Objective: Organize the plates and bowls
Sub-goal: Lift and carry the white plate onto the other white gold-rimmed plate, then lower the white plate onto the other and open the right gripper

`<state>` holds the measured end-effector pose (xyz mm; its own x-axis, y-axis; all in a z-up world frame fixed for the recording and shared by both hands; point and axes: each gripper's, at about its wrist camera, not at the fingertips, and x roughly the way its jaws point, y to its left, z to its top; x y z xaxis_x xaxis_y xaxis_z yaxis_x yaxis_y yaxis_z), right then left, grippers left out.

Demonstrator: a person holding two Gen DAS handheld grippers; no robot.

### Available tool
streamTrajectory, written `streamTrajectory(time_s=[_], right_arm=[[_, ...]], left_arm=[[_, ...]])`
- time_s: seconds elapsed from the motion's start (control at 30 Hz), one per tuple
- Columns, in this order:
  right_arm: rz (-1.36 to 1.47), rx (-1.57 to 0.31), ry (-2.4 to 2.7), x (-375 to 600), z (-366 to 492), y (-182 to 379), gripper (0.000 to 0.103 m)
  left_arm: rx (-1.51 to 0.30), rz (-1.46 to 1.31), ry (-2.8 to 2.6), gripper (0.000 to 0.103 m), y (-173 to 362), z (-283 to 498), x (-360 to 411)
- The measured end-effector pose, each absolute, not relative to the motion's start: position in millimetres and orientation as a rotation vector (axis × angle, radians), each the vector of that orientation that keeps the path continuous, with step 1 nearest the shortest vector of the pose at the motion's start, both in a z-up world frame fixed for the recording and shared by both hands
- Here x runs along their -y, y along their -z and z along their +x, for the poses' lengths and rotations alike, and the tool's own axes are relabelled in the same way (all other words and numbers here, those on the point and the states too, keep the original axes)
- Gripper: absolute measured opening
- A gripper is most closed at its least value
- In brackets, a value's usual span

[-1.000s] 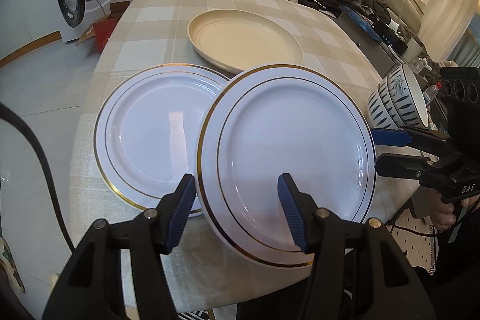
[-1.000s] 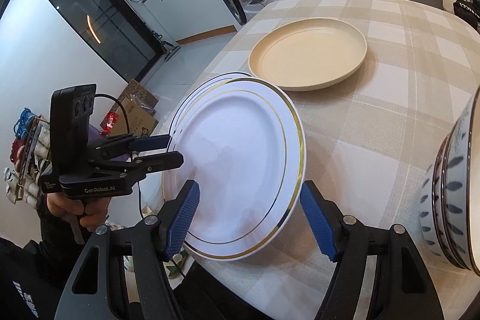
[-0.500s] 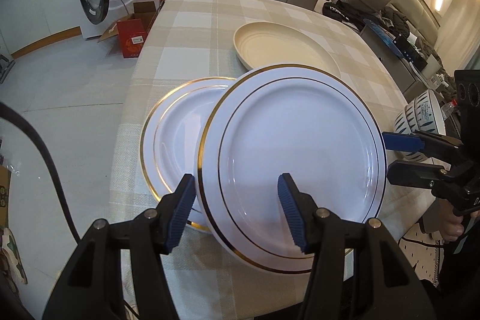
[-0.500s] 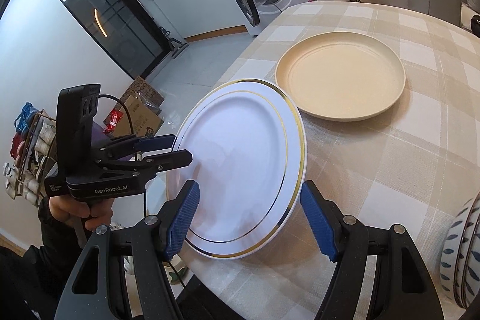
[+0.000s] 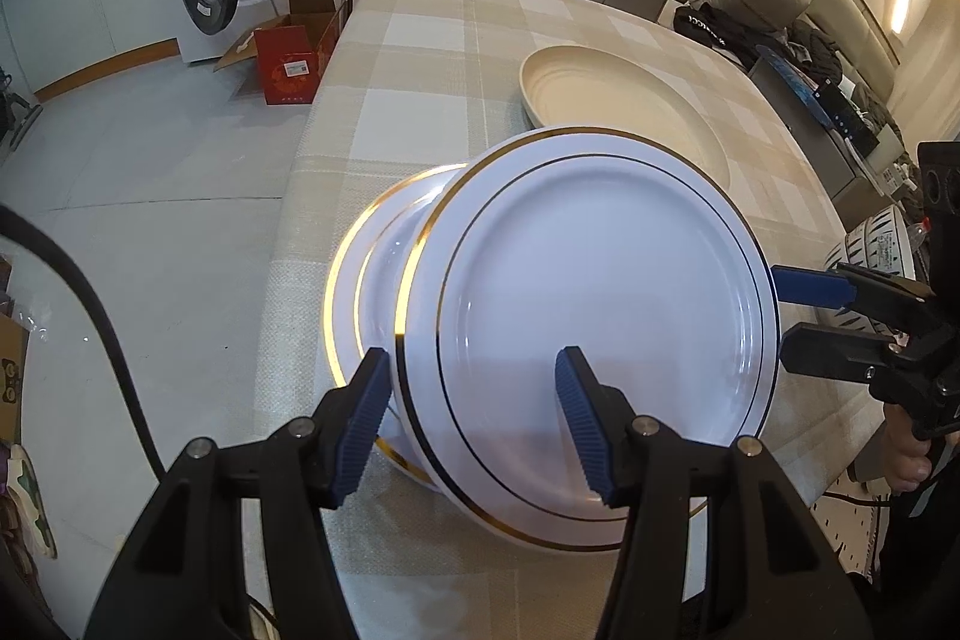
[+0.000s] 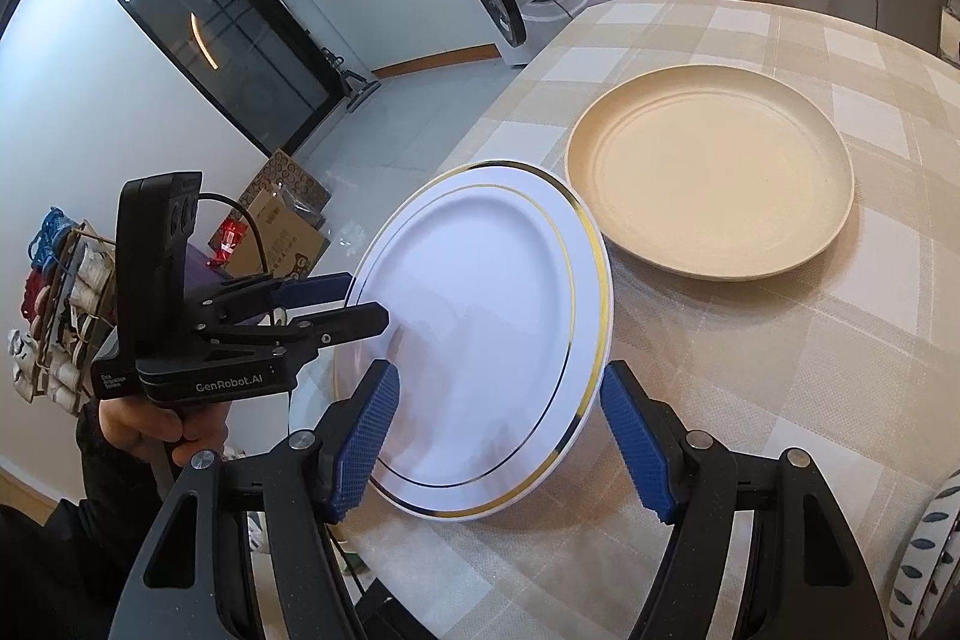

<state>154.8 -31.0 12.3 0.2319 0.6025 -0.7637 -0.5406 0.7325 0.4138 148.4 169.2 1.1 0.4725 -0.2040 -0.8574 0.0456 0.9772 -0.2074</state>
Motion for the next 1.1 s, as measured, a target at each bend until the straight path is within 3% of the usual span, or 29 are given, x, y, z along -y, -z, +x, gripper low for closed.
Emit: streamTrajectory(time_s=[1.1], right_arm=[[0.005,-1.158,-0.759,4,176,19,0.071]], left_arm=[[-1.130,-0.087,0.076,0.055,31,181,-187]])
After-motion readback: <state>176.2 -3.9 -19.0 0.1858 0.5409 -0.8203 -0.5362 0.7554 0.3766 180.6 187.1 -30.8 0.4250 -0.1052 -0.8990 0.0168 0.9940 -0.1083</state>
